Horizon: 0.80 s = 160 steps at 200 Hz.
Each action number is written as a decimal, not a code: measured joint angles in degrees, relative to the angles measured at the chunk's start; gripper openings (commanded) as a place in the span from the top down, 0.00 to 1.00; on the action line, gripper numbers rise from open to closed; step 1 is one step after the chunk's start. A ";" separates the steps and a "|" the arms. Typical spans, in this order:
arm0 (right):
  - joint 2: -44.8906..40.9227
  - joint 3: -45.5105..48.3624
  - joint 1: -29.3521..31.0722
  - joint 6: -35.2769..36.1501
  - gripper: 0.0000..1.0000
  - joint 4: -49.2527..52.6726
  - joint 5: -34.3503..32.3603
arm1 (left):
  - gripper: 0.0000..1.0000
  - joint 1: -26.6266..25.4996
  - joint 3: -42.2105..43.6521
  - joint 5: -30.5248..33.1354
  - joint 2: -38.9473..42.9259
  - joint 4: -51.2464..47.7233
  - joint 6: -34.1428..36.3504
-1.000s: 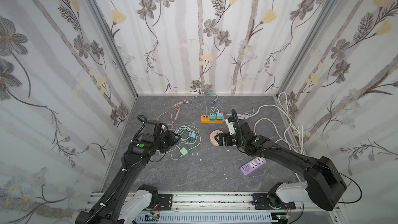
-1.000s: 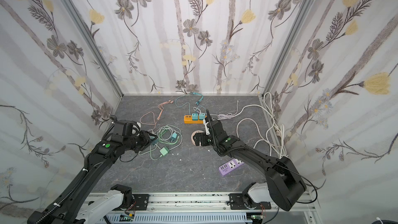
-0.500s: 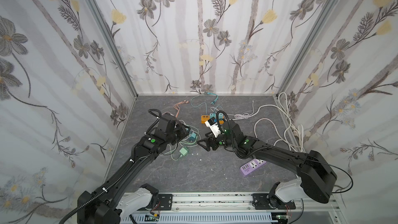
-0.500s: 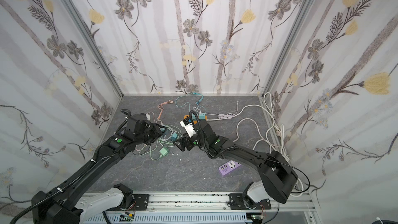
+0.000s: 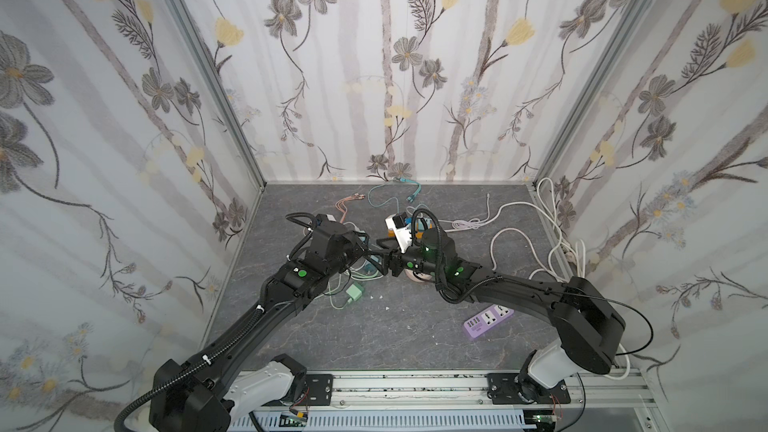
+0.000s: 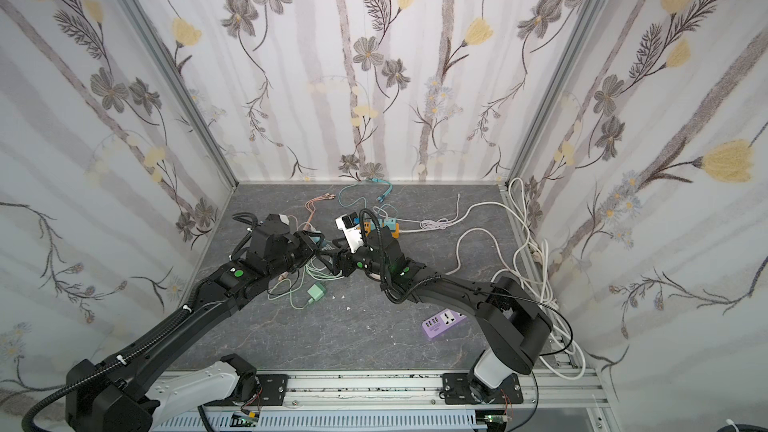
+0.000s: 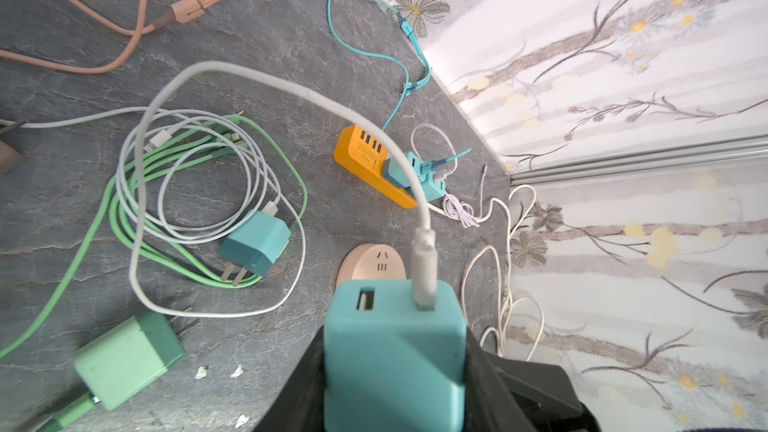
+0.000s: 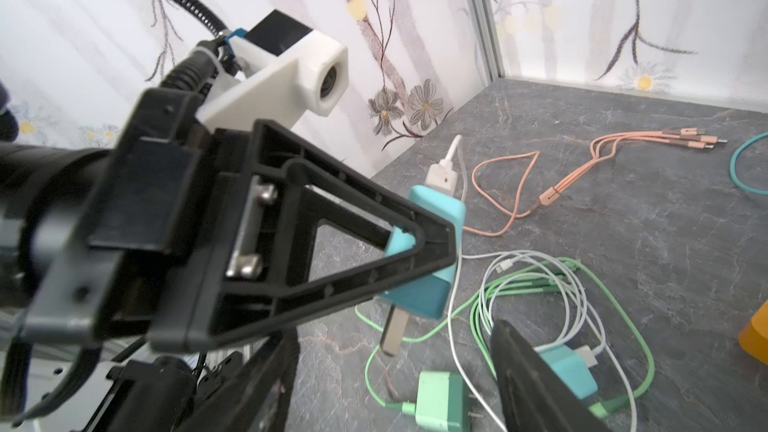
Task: Insert the plug
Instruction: 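Carry the teal charger toward the right gripper while the right gripper approaches it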
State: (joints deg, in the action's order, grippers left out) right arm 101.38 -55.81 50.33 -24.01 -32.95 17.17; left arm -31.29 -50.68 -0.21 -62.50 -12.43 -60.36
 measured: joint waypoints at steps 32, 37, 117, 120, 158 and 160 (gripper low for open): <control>3.34 -0.96 0.35 -2.16 0.37 -5.62 -2.51 | 0.87 0.00 0.28 0.15 0.39 2.99 -1.64; 3.87 -0.96 0.39 -2.62 0.38 -6.75 -2.62 | 0.87 0.00 0.33 0.15 0.39 3.21 -1.90; 7.58 -2.47 0.44 -4.42 0.77 -13.14 -3.61 | 0.82 0.07 1.20 0.09 0.13 6.80 -4.15; 7.58 -2.45 0.44 -4.35 0.79 -13.14 -3.69 | 0.80 0.11 1.20 0.15 0.11 6.84 -4.15; 5.73 -0.83 -0.98 -3.34 1.00 -13.20 -0.70 | 0.22 2.82 -0.35 -5.38 0.09 4.66 0.59; 5.44 -0.63 -1.18 -3.34 1.00 -13.18 -0.66 | 0.20 3.23 -0.63 -5.86 0.20 4.20 1.46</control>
State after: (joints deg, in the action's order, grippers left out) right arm 106.83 -56.45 49.15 -27.35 -46.13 16.51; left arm -28.05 -51.31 -6.07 -62.30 -8.23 -58.89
